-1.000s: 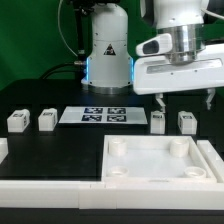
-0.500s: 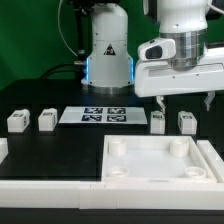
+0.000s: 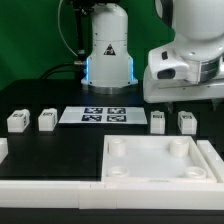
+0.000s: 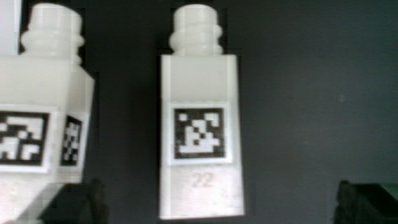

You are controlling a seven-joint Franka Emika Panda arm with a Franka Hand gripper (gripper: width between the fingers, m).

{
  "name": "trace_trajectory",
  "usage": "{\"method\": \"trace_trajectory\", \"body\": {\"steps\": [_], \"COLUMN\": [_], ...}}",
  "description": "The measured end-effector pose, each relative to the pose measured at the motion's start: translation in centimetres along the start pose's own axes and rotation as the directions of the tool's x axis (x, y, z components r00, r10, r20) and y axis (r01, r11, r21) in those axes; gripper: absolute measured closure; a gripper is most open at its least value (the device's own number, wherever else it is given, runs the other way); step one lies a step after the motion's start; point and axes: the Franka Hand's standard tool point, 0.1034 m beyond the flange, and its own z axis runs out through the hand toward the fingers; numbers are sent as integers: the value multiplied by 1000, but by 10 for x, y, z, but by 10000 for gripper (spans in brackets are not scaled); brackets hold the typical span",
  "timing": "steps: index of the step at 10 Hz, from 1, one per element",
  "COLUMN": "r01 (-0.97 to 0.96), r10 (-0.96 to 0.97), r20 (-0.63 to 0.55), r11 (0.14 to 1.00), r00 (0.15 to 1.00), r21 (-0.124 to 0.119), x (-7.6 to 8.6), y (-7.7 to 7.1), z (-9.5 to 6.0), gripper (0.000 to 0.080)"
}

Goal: Assemble one leg

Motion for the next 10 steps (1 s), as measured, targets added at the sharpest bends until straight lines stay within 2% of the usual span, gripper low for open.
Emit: {"method": "trace_trajectory", "body": {"steps": [3, 4, 10], "r01": [0, -1, -9], "r10": [-1, -1, 9], "r20": [228, 210, 195], "r11": [1000, 1000, 1000], "r00": [974, 978, 981], "r21": [4, 6, 0], "x": [-1, 5, 3], "y": [3, 2, 8], "z": [11, 15, 42], "gripper": [150, 150, 150]}}
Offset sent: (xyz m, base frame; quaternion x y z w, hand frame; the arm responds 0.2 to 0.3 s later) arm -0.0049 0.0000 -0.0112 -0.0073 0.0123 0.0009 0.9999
